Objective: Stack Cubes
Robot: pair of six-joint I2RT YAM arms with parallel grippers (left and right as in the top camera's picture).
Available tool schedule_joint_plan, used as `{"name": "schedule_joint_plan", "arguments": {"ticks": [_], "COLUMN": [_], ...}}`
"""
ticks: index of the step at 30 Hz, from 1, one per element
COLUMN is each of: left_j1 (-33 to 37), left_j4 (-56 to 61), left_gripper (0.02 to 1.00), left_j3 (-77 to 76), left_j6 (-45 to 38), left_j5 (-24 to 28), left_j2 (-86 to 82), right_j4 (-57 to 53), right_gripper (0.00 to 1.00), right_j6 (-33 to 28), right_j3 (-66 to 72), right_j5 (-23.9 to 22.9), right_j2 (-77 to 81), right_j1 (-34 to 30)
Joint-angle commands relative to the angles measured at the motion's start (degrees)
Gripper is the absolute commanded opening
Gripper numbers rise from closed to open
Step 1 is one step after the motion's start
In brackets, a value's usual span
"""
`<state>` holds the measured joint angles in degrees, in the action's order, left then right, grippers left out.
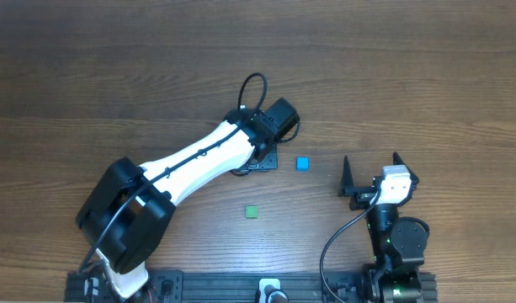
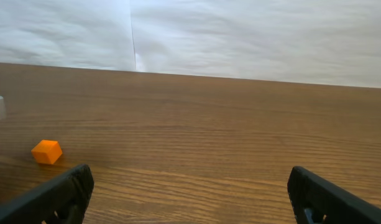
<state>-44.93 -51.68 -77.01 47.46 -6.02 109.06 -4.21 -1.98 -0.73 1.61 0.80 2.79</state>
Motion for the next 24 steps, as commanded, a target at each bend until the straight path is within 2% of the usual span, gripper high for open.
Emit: {"name": "schedule_joint_plan", "arguments": {"ticks": [1,24], "left_j1": [0.04,0.09], "left_j4": [-0.04,1.29], "left_gripper": [0.102,0.112], "left_j3": [-0.7,-0.7], "left_j6": [0.79,0.74], "left_j5": [0.15,-0.11], "left_j2": [1.88,3.06], "right_j4": [0.13,0.13], "right_gripper": [0.993,0.993], "right_j6": [-0.24,-0.24], "right_j3": [0.44,0.44], "right_j5": [0.44,0.44], "right_j2": [-0.48,-0.48], "right_j1": [0.26,0.26]}}
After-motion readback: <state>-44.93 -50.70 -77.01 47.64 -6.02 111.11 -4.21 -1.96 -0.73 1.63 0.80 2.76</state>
